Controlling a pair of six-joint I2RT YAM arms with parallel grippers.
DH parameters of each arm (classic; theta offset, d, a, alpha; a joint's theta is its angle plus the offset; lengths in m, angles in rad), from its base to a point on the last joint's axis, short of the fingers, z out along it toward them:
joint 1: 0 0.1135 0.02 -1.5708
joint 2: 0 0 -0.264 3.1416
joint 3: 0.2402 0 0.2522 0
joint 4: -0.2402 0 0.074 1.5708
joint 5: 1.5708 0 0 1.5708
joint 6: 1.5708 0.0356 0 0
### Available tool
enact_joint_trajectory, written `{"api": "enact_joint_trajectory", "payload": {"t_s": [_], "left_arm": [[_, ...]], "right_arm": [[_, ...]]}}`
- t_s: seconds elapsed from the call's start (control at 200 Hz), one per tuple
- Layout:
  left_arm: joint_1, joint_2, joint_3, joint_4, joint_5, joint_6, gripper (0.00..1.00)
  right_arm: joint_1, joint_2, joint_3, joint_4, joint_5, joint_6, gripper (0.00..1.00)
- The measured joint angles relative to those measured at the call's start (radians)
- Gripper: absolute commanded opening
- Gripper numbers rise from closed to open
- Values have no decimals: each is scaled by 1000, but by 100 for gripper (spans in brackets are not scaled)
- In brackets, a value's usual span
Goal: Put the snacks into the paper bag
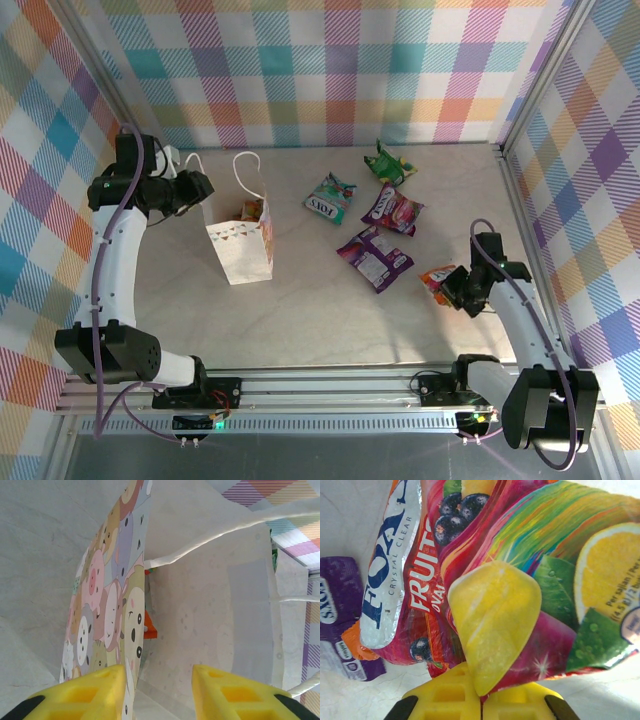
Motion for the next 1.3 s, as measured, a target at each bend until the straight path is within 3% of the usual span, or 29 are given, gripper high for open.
{"api": "enact_joint_trajectory", "payload": {"t_s": [0.44, 0.815, 0.905, 1.3], "left_arm": [[0, 0, 16, -14, -37, -1, 41], [0, 0, 14, 7, -39, -26, 33], [0, -2, 11, 26, -45, -35, 26], [45, -42, -32, 50, -36, -58, 26]], "right_arm": [[77, -53, 150, -52, 7, 8, 0], [298, -44, 295, -86, 97, 50, 0], [347, -25, 342, -84, 120, 58, 0], [549, 111, 536, -85, 221, 57, 0]]}}
